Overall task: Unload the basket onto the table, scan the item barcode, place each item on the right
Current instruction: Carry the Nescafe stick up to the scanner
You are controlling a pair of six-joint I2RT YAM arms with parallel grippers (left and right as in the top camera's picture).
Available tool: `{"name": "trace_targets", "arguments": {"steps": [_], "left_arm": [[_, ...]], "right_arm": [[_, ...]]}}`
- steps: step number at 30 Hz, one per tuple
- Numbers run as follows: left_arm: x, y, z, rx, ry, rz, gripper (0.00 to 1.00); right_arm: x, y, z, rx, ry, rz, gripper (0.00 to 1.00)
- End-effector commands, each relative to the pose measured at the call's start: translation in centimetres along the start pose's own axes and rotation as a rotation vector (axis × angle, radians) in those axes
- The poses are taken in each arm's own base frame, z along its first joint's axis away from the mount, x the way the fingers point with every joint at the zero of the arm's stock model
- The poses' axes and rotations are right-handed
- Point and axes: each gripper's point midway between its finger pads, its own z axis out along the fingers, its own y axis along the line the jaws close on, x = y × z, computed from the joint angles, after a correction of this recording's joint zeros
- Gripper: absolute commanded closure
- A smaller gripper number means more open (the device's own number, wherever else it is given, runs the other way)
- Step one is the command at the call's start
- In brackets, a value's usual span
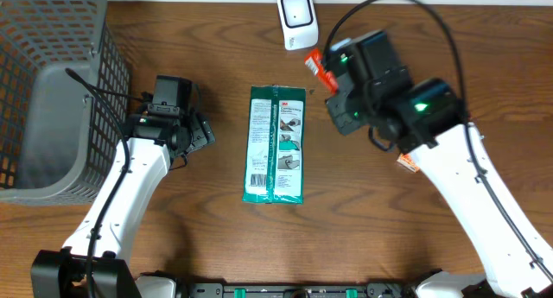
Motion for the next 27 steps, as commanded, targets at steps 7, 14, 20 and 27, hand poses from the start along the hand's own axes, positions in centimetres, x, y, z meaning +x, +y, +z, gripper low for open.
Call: {"name": "trace_targets", "arguments": {"steps": [7, 14, 20, 27], "left_arm": [[-0.3, 0.2, -0.1, -0.012, -0.007, -0.02, 0.11], [-0.4, 0.2, -0.1, -0.012, -0.008, -0.021, 0.11], [-0.3, 0.2, -0.1, -0.012, -0.007, -0.02, 0.11], [-0.4, 0.2, -0.1, -0.011, -0.008, -0.021, 0.11]], "right_arm": [[-3.7, -1.3, -6.2, -0.014, -0.131, 0.069, 0.99], [-7.4, -2.8, -10.5, -0.002, -0.196, 0.095, 0.99], [-7.9, -2.6, -6.8, 0.003, -0.097, 0.003, 0.99], [-9.3, -5.5, 1.2, 0.217, 0.001, -0.046, 0.99]]}}
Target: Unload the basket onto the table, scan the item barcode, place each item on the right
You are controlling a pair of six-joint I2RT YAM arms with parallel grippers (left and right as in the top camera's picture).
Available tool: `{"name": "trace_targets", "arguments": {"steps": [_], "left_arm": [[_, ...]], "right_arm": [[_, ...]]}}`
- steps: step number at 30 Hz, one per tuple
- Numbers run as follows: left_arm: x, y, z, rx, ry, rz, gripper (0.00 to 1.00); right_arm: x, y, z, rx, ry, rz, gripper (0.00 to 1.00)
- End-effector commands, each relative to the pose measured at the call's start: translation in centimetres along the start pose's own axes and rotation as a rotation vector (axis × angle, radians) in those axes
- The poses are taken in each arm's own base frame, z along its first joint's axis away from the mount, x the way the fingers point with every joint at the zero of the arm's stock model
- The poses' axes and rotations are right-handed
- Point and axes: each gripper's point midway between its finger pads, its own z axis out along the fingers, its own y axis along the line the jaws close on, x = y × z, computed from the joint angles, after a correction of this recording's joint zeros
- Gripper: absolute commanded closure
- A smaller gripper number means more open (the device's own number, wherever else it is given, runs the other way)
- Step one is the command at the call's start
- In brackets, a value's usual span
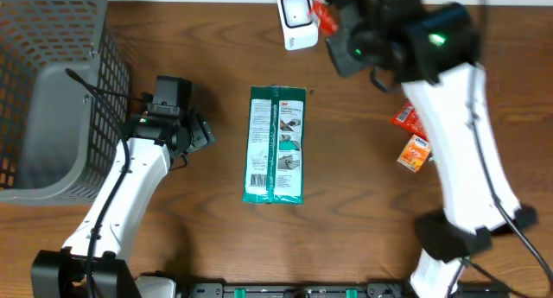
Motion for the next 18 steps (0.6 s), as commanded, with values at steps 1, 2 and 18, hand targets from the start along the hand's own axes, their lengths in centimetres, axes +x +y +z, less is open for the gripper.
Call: {"name": "trace_targets", "arguments": {"steps": [1, 2, 18], "left_arm": [[-0.4, 0.2, -0.1, -0.011, -0.008, -0.02, 0.11], [-0.4, 0.2, -0.1, -0.011, -0.008, -0.02, 0.11], [-0.4, 0.1, -0.1, -0.009, -0.01, -0.021, 0.11]], "right_arm": [[-0.6, -2.3, 3.8, 0.176, 0.035, -0.06, 0.99], [-1.1, -2.6, 4.8, 0.2, 0.032, -0.08, 0.99], [5.2, -1.8, 7.8, 0.106, 0.302, 0.082, 0.5]]}}
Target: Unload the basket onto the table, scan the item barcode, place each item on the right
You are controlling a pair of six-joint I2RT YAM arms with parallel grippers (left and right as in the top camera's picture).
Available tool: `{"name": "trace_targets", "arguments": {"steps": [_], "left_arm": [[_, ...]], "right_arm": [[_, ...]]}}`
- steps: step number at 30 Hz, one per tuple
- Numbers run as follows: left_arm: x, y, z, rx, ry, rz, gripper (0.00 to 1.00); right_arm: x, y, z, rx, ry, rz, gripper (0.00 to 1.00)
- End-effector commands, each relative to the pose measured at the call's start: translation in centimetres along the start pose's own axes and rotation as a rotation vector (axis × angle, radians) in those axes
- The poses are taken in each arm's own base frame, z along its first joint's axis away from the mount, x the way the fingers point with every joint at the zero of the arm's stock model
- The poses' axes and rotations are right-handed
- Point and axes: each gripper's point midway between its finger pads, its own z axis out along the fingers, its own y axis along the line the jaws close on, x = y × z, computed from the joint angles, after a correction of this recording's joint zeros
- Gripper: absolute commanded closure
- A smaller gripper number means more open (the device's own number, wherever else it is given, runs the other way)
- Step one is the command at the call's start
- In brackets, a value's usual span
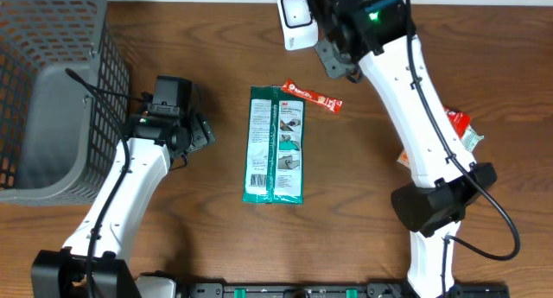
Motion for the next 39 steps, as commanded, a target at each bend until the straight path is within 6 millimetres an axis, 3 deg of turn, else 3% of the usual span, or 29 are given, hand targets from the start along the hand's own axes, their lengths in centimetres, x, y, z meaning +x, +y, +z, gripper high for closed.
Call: {"name": "trace_targets", "arguments": {"steps": [1, 5, 10, 13, 18, 23, 30, 39], "left_arm": [[-0.4, 0.2, -0.1, -0.011, -0.008, -0.02, 0.11], [-0.4, 0.2, -0.1, -0.011, -0.008, -0.02, 0.11], [-0.4, 0.2, -0.1, -0.011, -0.008, -0.02, 0.11], [-0.3, 0.2, -0.1, -0.01, -0.007, -0.02, 0.11], [-0.3, 0.1, -0.1, -0.005, -0.004, -0.02, 0.11], [-0.3, 0.1, -0.1, -0.005, -0.004, -0.02, 0.11], [-0.3, 0.1, -0.1, -0.005, -0.005, -0.02, 0.11], [-0.3, 0.1, -0.1, -0.005, -0.005, -0.02, 0.11]], "right_arm": [[1.6, -0.4, 0.7, -0.071, 0.07, 0.108, 0.49], [2.9, -0.5, 2.5, -0.12, 0.129, 0.083, 0.49], [3.7, 2.0, 5.5, -0.296, 0.14, -0.077, 0.67], [3.6, 2.6, 8.0, -0.308, 0.119, -0.122, 0.7], [3.2, 4.0, 12.7, -0.301, 0.04, -0.239, 0.67], [3.1, 5.0, 15.9, -0.288, -0.022, -0.287, 0.63], [3.9, 6.2, 18.9, -0.276, -0.069, -0.288, 0.52], [5.0, 9.1, 21.0, -0.375, -0.145, -0.307, 0.51]]}}
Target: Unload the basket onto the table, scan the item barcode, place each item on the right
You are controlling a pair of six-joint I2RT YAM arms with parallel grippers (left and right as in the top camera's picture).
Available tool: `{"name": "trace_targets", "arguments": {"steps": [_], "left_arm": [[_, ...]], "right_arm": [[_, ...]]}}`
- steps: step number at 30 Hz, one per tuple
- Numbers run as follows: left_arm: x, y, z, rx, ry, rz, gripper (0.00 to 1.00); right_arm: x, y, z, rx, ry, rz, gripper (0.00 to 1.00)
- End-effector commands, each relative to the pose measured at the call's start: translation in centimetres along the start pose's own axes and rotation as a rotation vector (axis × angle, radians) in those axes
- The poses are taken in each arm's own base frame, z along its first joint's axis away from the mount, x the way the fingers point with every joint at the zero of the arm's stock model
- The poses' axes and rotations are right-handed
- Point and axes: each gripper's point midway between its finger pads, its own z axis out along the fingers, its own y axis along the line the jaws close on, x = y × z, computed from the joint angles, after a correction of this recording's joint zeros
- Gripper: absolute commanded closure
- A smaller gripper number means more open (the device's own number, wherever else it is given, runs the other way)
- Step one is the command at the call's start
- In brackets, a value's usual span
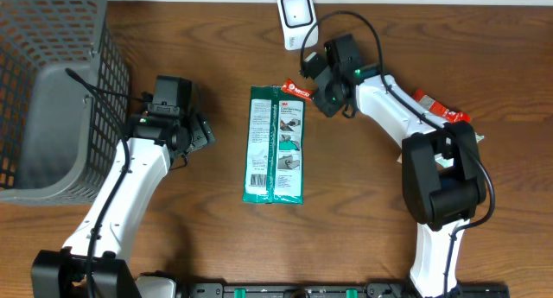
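Note:
A small red snack packet (295, 91) lies on the table just right of the top of a long green 3M packet (276, 144). My right gripper (311, 82) is low over the red packet's right end and covers most of it; whether the fingers have closed on it is hidden. The white barcode scanner (295, 18) stands at the table's far edge, just beyond that gripper. My left gripper (202, 134) rests left of the green packet, open and holding nothing.
A grey mesh basket (52, 91) fills the far left corner. Another red packet (432, 106) lies at the right beside my right arm's base, and the arm hides anything near it.
My right gripper was raised beside the scanner with the red packet lying free on the table. Now it is down over that packet's right end. The left arm has not moved.
My right gripper first held the red packet to the right of the green one. Then it held it close beside the scanner. Later the packet lay loose by the green packet's top with the gripper still near the scanner. Now the gripper is down on it.

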Motion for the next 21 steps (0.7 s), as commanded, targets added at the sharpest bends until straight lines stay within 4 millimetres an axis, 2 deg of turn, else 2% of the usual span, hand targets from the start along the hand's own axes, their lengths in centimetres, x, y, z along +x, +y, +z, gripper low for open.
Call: {"name": "trace_targets", "arguments": {"steps": [1, 9, 10, 13, 15, 18, 21], "left_arm": [[-0.3, 0.1, -0.1, -0.006, -0.004, -0.02, 0.11], [-0.3, 0.1, -0.1, -0.005, -0.005, -0.02, 0.11], [-0.3, 0.1, -0.1, -0.005, -0.005, -0.02, 0.11], [-0.3, 0.1, -0.1, -0.006, -0.004, -0.02, 0.11], [-0.3, 0.1, -0.1, -0.006, -0.004, -0.02, 0.11], [-0.3, 0.1, -0.1, -0.006, -0.004, -0.02, 0.11], [-0.3, 0.1, -0.1, -0.006, -0.004, -0.02, 0.11]], "right_arm": [[0.6, 1.7, 0.8, -0.062, -0.011, -0.032, 0.51], [3.0, 2.2, 1.6, -0.064, 0.045, -0.026, 0.53], [3.3, 2.1, 1.7, -0.055, 0.056, -0.026, 0.57], [3.7, 1.7, 1.7, -0.033, 0.075, -0.026, 0.85], [3.7, 1.7, 1.7, -0.03, 0.076, -0.025, 0.94], [3.8, 1.7, 1.7, -0.031, 0.077, -0.021, 0.99], [3.5, 1.6, 1.4, -0.028, 0.073, 0.015, 0.99]]}}
